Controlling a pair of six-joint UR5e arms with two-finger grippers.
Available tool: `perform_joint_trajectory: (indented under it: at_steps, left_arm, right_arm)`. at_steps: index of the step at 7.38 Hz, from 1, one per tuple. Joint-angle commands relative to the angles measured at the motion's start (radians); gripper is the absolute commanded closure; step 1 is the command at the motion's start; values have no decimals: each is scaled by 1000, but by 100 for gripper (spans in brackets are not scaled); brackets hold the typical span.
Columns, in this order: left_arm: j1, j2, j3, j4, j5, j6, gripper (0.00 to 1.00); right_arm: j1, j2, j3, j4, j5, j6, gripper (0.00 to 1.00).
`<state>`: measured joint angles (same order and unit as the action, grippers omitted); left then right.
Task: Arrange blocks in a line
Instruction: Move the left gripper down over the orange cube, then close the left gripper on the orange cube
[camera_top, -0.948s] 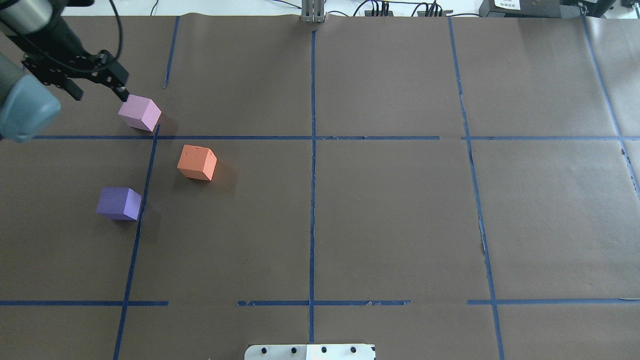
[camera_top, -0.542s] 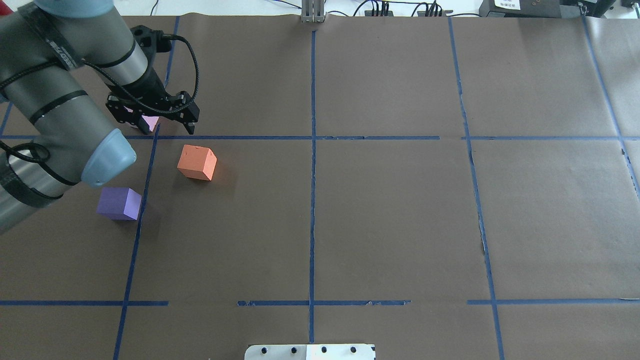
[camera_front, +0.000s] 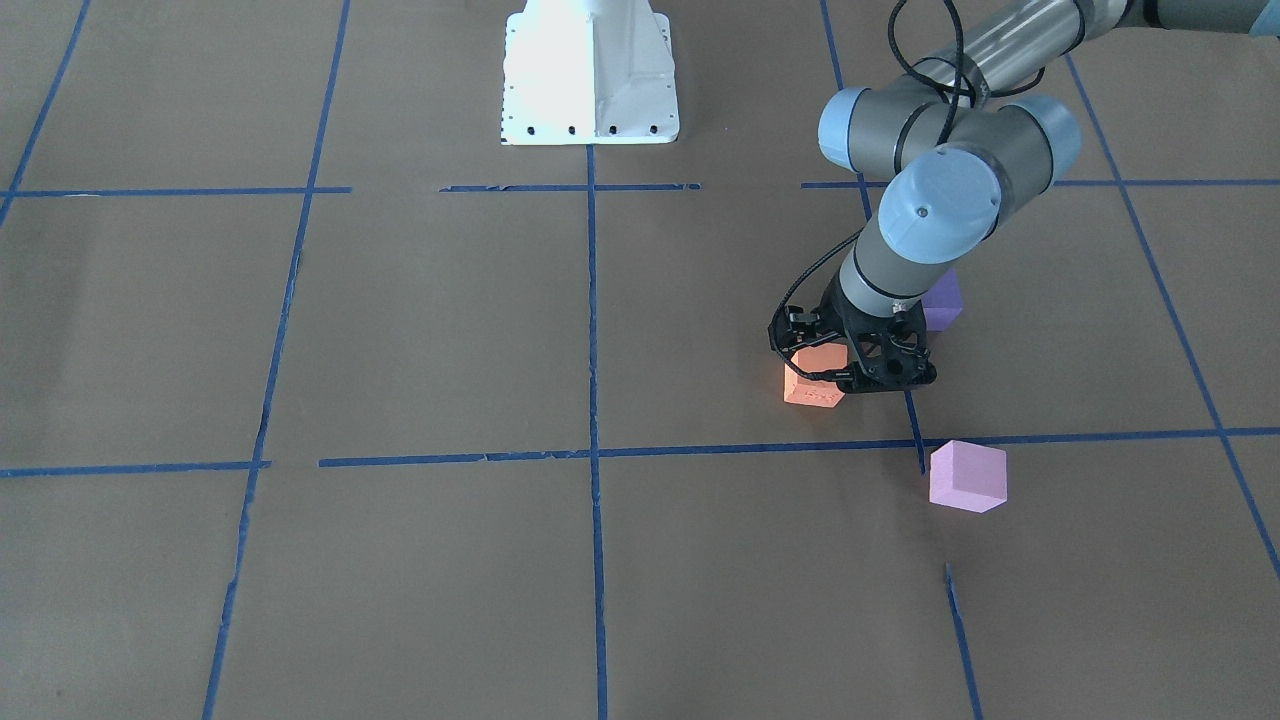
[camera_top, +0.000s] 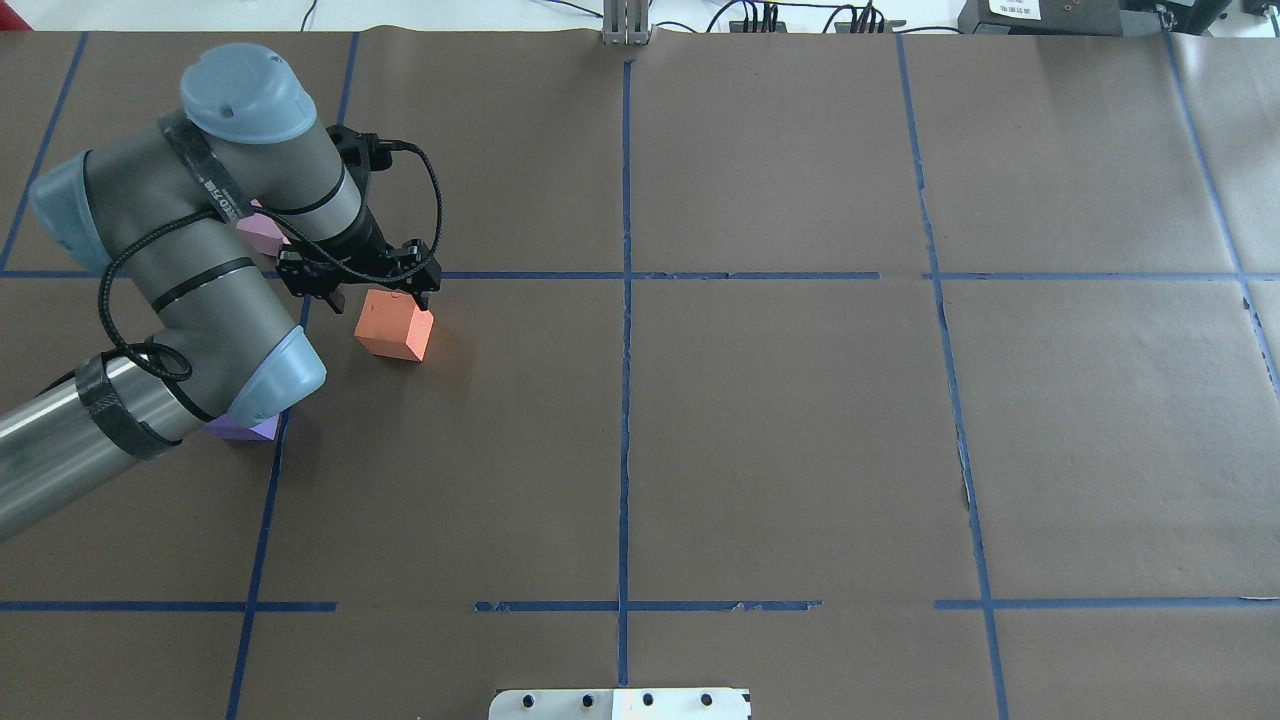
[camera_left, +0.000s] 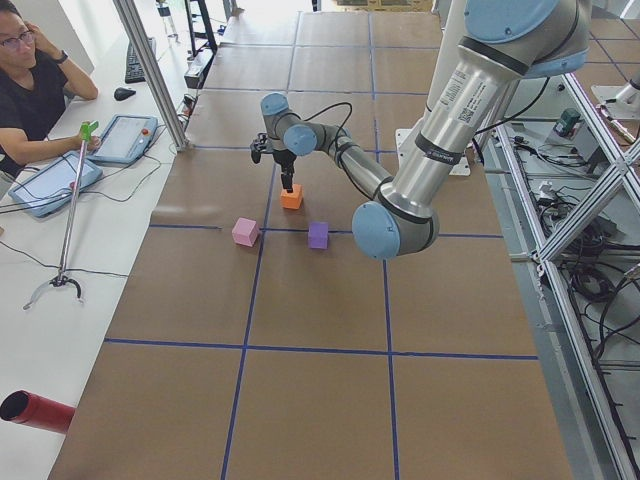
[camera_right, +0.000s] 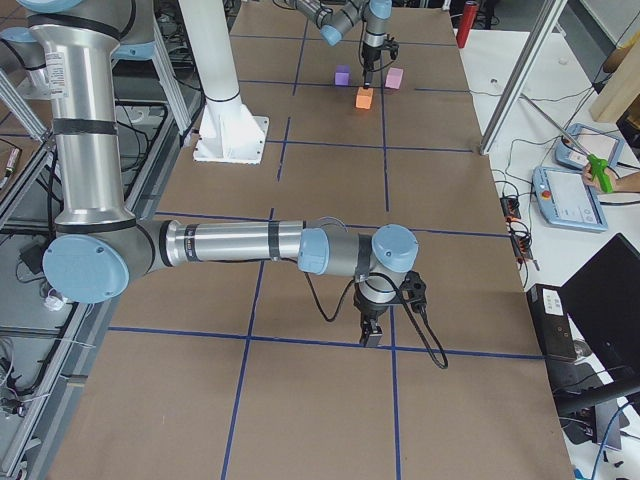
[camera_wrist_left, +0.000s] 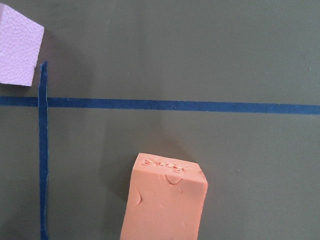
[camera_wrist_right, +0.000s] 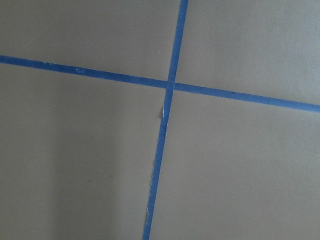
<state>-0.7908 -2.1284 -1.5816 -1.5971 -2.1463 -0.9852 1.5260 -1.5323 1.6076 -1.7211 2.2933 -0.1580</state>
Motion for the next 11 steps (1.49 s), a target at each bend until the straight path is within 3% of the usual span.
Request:
perform_joint_trajectory:
  at_steps: [1, 7, 8, 9, 10, 11]
  left_arm:
    - [19, 1, 51, -84, 48, -58, 0]
    - [39, 19, 83, -156, 52, -61, 0]
    - [39, 19, 83, -158, 52, -60, 14]
    - [39, 19, 83, -167, 52, -59, 57]
    - [39, 33, 81, -191, 51, -55, 84]
    - [38, 42, 74, -216, 51, -50, 100]
  right_arm:
    - [0, 0, 0, 0, 0, 0, 0]
    - [0, 0, 0, 0, 0, 0, 0]
    - [0, 0, 0, 0, 0, 0, 0]
    - [0, 0, 0, 0, 0, 0, 0]
    - [0, 0, 0, 0, 0, 0, 0]
    - [0, 0, 0, 0, 0, 0, 0]
